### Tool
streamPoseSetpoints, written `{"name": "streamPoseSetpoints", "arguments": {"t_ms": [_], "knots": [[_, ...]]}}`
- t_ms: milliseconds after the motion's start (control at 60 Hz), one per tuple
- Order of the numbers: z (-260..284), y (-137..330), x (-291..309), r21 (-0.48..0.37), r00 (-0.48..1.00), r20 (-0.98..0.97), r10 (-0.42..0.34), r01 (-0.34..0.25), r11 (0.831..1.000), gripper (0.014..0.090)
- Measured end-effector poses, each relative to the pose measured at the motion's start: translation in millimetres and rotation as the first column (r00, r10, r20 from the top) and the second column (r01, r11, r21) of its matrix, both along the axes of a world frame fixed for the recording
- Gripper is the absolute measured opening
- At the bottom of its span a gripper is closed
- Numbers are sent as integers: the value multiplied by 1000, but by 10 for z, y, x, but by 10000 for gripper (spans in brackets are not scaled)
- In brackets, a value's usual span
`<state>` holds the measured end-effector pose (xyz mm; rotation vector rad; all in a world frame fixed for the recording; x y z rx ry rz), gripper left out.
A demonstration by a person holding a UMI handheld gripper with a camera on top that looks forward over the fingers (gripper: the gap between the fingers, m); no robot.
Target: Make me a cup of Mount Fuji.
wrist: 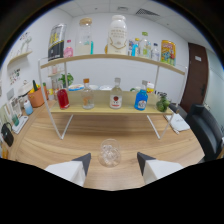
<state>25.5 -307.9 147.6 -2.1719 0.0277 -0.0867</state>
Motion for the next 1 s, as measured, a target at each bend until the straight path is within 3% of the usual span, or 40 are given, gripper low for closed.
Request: {"name": "streamPoseSetpoints", "arguments": {"t_ms": [300, 450, 667, 817, 1000], "knots": [[3, -162, -77, 28, 1000, -21, -10, 11, 1000, 865], [212, -65, -374, 129, 998, -61, 16, -8, 992, 868], [629, 562, -718, 286, 996, -51, 67, -50, 957, 865], [707, 1119, -813, 328, 995, -56, 80, -58, 943, 863], [649, 1677, -793, 342, 996, -40, 77, -59, 938, 840]]}}
